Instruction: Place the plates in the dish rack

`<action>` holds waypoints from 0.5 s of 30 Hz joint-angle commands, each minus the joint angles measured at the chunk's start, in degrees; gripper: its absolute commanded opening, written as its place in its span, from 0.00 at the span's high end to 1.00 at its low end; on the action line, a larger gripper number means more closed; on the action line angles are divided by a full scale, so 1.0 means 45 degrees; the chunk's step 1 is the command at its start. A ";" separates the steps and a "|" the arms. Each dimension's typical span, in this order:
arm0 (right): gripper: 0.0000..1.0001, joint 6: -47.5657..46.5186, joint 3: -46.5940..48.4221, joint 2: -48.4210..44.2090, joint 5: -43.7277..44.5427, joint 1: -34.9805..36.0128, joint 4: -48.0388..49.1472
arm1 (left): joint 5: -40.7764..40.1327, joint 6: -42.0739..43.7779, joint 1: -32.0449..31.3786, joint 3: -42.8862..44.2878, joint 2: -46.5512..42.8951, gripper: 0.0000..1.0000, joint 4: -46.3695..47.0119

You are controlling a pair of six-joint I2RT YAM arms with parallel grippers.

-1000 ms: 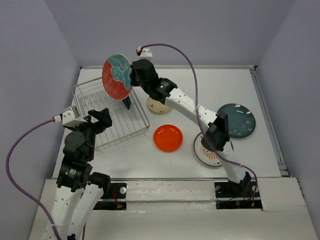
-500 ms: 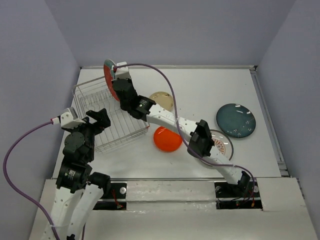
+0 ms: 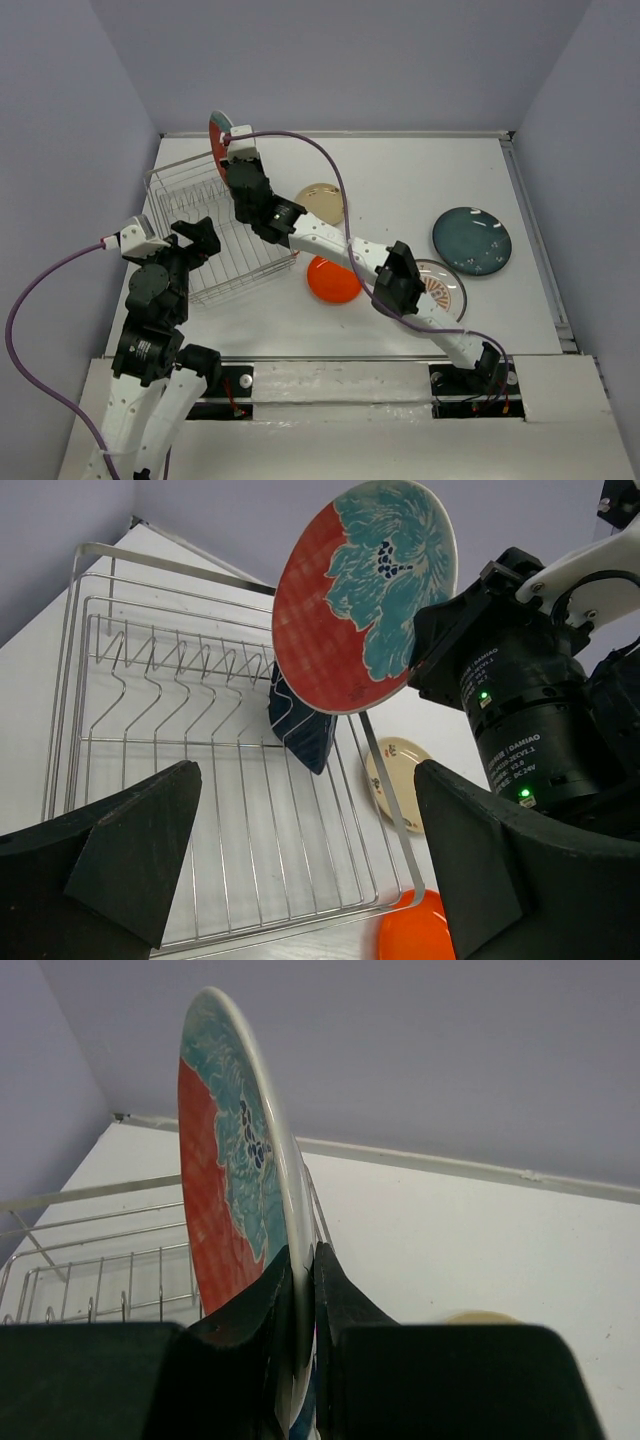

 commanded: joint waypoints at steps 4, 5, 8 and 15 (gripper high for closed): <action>0.93 -0.0203 0.0554 0.0615 0.1290 0.0098 0.2782 | -0.0701 -0.0241 -0.0061 0.0562 -0.0201 0.01 0.0300; 0.93 -0.0243 0.0535 0.0712 0.1309 0.0098 0.2783 | -0.0760 -0.0261 -0.0042 0.0562 -0.0202 0.01 0.0261; 0.93 -0.0554 0.0262 0.0927 0.1388 0.0233 0.3055 | -0.0955 -0.0339 -0.0061 0.0582 -0.0241 0.01 0.0202; 0.93 -0.2799 0.0047 0.1455 0.1700 0.0489 0.5024 | -0.1287 -0.0398 -0.0061 0.0621 -0.0280 0.01 0.0105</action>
